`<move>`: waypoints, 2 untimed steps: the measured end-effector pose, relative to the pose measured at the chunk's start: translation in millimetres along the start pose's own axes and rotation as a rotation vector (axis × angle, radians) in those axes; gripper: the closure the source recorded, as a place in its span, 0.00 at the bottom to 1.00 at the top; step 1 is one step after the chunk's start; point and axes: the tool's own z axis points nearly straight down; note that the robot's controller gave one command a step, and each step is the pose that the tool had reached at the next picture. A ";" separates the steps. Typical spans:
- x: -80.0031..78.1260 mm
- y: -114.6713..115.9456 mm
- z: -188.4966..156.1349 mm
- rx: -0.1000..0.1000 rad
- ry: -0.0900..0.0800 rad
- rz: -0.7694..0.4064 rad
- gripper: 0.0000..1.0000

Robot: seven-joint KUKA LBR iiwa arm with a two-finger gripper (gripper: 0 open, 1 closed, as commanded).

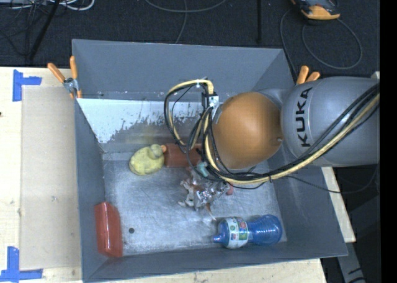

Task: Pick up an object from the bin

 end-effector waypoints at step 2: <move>0.4 -0.4 -46.3 -0.002 -0.006 -0.026 1.00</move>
Offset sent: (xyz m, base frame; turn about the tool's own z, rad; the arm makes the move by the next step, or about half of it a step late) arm -0.0231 -0.0353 0.0396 -0.0247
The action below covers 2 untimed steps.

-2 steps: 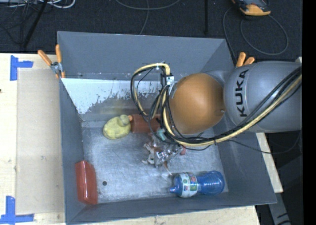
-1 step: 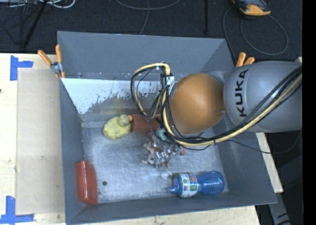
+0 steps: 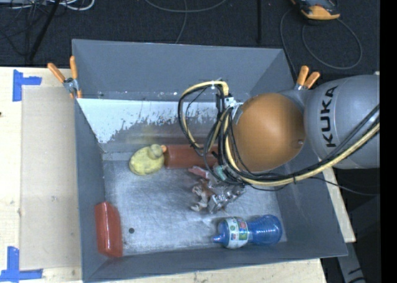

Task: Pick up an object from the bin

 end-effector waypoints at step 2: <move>-7.4 6.4 -22.6 -0.003 0.001 0.001 1.00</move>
Offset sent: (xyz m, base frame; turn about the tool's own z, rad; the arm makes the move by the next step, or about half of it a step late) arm -0.0259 0.0230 0.0845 0.0031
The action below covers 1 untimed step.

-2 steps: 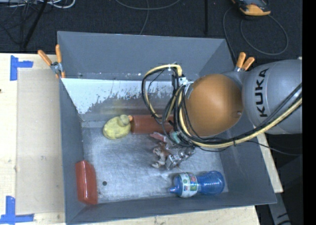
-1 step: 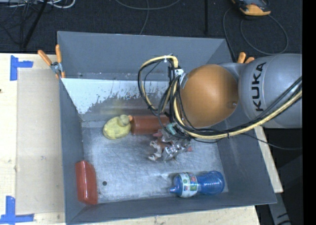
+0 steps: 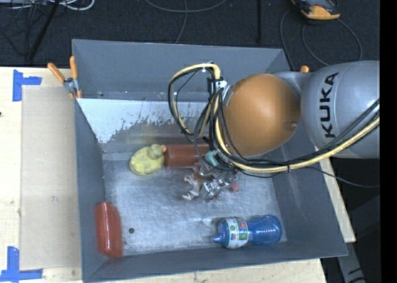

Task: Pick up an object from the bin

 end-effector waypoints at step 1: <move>-3.5 -2.9 17.2 0.010 0.003 0.064 1.00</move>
Offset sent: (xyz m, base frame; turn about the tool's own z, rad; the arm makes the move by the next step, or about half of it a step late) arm -0.0085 0.0065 0.2173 0.0722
